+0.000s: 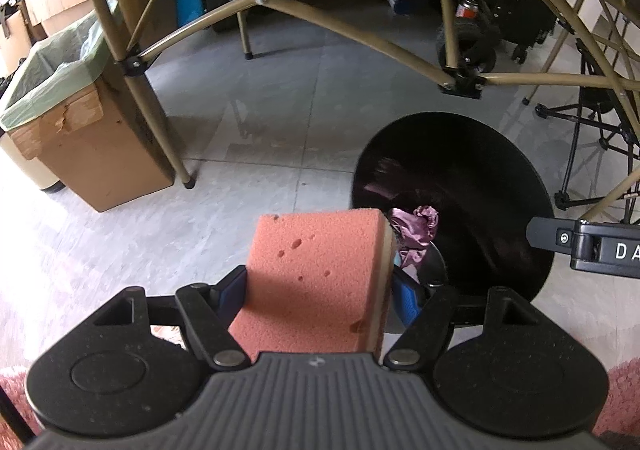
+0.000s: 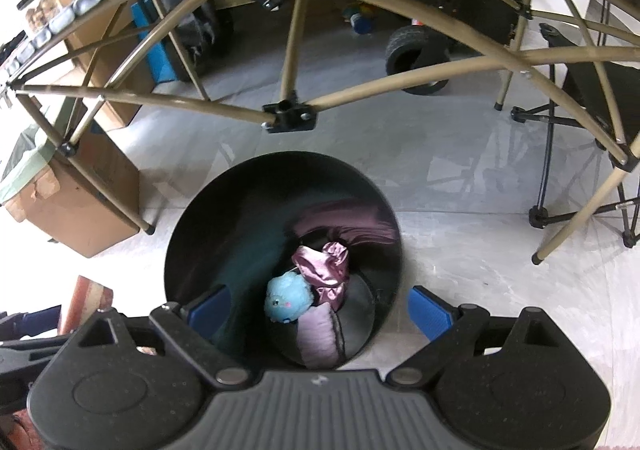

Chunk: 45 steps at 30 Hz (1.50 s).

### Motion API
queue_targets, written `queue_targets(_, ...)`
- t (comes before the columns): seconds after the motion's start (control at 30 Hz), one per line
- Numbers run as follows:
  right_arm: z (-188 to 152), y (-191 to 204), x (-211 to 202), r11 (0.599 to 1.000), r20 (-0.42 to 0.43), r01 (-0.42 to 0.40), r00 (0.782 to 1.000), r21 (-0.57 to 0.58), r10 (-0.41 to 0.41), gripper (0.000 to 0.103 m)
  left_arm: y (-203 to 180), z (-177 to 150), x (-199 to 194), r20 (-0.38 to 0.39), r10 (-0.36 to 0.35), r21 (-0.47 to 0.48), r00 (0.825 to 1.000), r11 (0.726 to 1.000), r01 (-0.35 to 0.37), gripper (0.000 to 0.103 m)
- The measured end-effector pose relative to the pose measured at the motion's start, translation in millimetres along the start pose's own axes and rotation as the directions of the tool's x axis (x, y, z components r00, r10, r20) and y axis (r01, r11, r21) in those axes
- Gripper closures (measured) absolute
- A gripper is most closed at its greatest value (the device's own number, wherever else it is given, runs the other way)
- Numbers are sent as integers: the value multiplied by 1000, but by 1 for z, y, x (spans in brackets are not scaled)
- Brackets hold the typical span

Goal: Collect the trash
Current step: 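Move the left tool with the pink sponge over the bin opening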

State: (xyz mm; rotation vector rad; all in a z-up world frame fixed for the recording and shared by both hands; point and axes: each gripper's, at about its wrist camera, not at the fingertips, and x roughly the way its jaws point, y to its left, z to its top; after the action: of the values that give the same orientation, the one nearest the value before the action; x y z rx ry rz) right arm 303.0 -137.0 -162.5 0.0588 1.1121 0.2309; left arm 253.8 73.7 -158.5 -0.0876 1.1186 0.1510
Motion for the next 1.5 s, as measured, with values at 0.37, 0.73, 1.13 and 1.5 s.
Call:
queue_targets(0.37,-7,-35,-18,997,32,16,999,71,-18,8,-31,8,-2,7,-13,40,1000,999,12,30)
queue_targets(0.73,-18,-75,-30,988,53,37,998,151,-45,8,-66,19,4,-3,-18,68,1000,998,19,30)
queue_targets(1.13,-30,-121,-32,967,47,65,996,248,-79,8,-108,30,12,-13,-27,96,1000,995,28,30)
queue_targets(1.5,-40,-140,-30,953,24,89,995,290,-100,8,-130,43,38,-62,-1,45,998,999,3,30)
